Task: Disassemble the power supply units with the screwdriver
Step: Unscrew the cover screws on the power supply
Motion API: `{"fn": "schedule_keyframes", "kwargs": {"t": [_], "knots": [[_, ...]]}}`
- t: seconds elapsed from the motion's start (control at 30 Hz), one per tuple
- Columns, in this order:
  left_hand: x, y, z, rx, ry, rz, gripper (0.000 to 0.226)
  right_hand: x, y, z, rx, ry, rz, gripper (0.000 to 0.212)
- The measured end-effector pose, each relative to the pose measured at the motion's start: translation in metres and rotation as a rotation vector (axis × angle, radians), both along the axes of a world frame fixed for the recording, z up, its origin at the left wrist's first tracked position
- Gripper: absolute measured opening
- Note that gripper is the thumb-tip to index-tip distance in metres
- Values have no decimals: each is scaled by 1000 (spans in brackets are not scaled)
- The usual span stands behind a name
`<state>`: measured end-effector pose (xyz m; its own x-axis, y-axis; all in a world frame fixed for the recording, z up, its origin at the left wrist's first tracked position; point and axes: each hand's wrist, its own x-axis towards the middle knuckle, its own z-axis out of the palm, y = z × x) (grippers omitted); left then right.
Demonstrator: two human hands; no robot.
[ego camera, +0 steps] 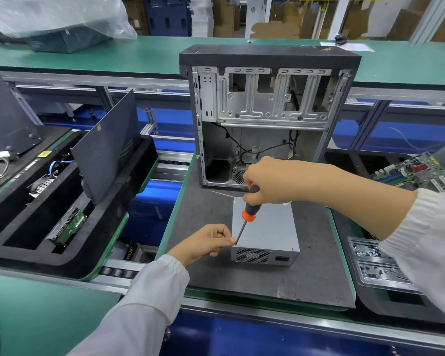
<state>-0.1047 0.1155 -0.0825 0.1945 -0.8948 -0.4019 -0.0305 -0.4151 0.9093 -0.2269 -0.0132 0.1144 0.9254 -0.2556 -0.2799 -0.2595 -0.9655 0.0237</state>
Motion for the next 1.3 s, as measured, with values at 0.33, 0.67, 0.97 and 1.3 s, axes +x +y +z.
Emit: {"fn": "schedule_keyframes", "kwargs": {"t": [0.33, 0.67, 0.97, 1.3], "knots": [[7, 1, 25, -203, -107, -121, 18, 14, 13, 8, -129, 72, 140, 39], [0, -10, 55, -355, -130, -125, 14, 15, 4, 17, 99, 133, 181, 51], [-4, -12, 60, -337, -91, -95, 17, 16, 6, 11, -187, -6, 197, 34], [0, -11, 55, -345, -52, -46, 13, 13, 10, 26, -154, -40, 19, 64]]}}
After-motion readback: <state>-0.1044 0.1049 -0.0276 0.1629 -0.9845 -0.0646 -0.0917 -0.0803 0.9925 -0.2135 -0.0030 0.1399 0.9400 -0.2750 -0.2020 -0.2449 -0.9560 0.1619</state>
